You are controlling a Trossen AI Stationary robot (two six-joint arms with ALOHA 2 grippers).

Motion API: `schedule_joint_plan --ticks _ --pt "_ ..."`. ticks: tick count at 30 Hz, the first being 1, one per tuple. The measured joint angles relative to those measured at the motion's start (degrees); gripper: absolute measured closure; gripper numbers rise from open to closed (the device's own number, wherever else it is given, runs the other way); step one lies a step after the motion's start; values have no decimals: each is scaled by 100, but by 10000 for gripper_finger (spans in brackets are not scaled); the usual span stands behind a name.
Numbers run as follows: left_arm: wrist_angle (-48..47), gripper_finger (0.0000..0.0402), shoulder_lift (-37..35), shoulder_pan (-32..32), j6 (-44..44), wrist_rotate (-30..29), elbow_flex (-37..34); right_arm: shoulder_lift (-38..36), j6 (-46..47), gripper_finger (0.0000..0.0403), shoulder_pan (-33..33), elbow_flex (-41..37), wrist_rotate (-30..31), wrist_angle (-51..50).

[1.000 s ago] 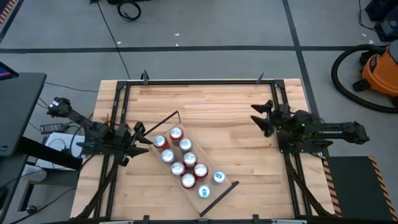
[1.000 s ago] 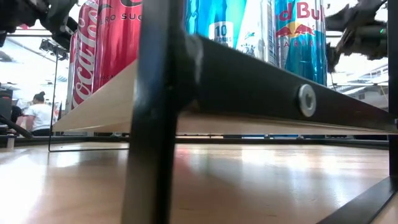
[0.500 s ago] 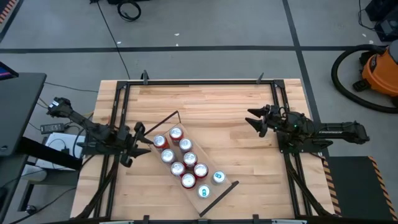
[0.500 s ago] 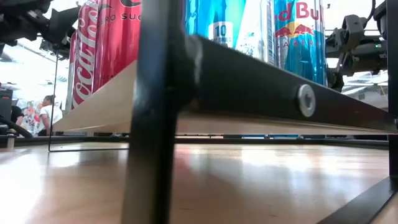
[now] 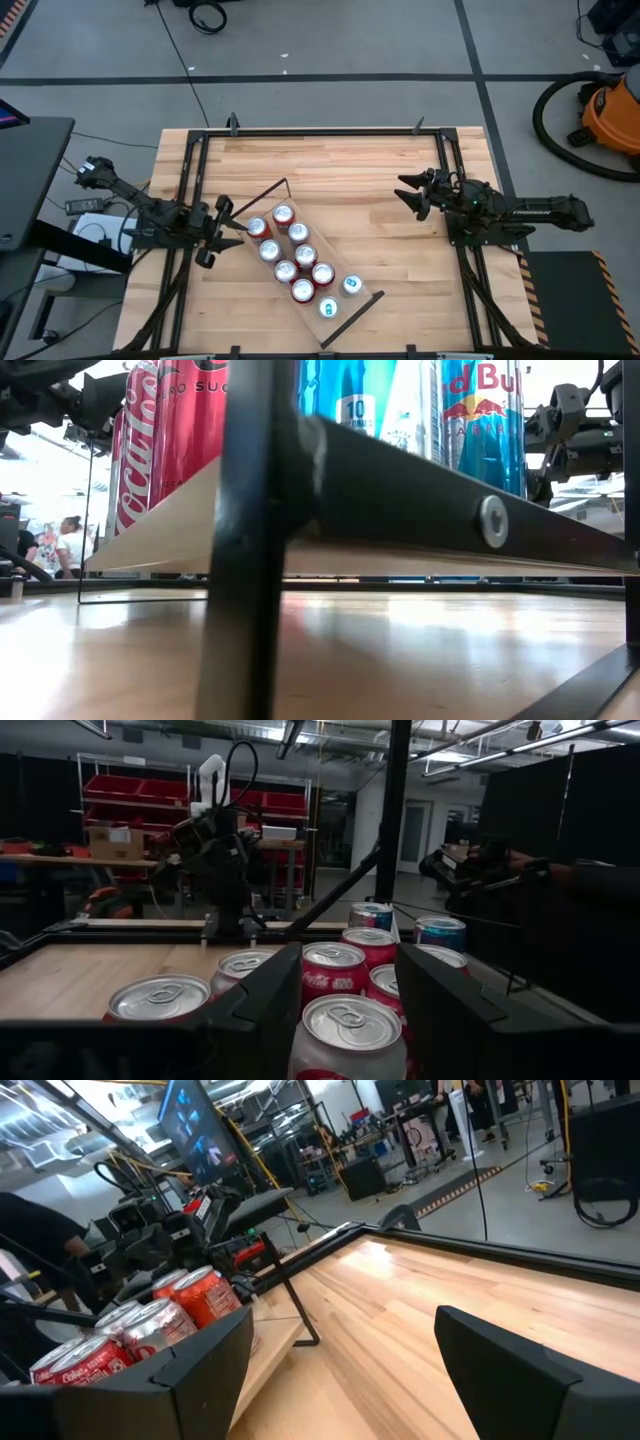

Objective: Place canned beverage on shelf
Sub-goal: Return to Home Position

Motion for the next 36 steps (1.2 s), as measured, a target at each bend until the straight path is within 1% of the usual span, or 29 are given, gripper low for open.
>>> schedule_joint_plan --ticks 36 --pt "26 230 -4 0 17 9 -2 2 0 80 -4 0 -15 -61"
